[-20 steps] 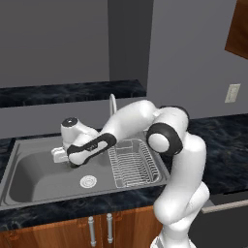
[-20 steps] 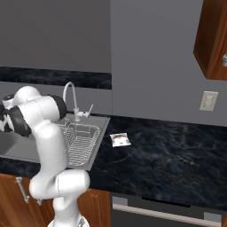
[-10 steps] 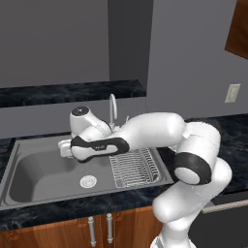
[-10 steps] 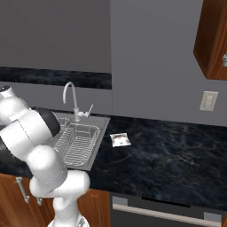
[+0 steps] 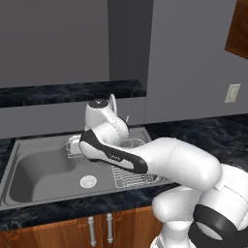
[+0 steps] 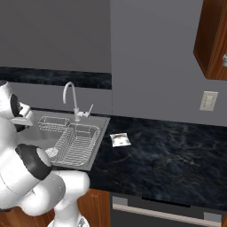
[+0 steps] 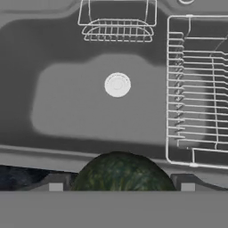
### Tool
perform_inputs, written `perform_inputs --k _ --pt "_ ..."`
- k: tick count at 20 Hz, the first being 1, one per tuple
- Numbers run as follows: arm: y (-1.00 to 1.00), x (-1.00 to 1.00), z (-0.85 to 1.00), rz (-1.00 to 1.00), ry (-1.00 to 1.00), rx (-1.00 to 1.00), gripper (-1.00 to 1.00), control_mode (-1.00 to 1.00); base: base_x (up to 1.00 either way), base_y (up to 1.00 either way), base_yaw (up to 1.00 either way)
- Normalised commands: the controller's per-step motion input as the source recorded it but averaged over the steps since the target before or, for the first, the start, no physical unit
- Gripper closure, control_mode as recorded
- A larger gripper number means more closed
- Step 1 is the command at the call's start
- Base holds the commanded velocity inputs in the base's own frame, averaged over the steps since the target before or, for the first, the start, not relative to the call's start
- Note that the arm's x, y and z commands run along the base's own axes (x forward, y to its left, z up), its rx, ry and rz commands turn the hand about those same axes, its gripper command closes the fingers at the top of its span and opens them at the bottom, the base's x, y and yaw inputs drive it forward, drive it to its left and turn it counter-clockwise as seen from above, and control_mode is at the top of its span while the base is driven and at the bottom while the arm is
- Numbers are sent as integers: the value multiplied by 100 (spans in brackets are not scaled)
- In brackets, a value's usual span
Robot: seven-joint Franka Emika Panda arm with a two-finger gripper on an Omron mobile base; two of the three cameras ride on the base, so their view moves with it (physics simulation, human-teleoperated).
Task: Turn on the sink faucet. Then move the squash from the counter to the sink. Turn off the sink. Move the vegetable from the sink to the pot next to the stove. Finally move the pot to the front left burner.
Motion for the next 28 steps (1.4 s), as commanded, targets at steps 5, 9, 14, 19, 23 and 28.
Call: perform_inputs --k 5,9,14,19,23,28 --pt "-35 -62 44 0 0 1 100 -100 0 0 0" --pt "-27 -52 36 0 0 0 100 -100 0 0 0" --pt "0 -2 3 0 0 0 100 -100 0 0 0" --pt "0 -8 0 0 -2 0 100 -100 0 0 0" --pt "-14 -34 -4 -3 -4 0 100 -100 0 0 0" --pt "0 0 0 0 0 0 100 100 -53 -26 -19"
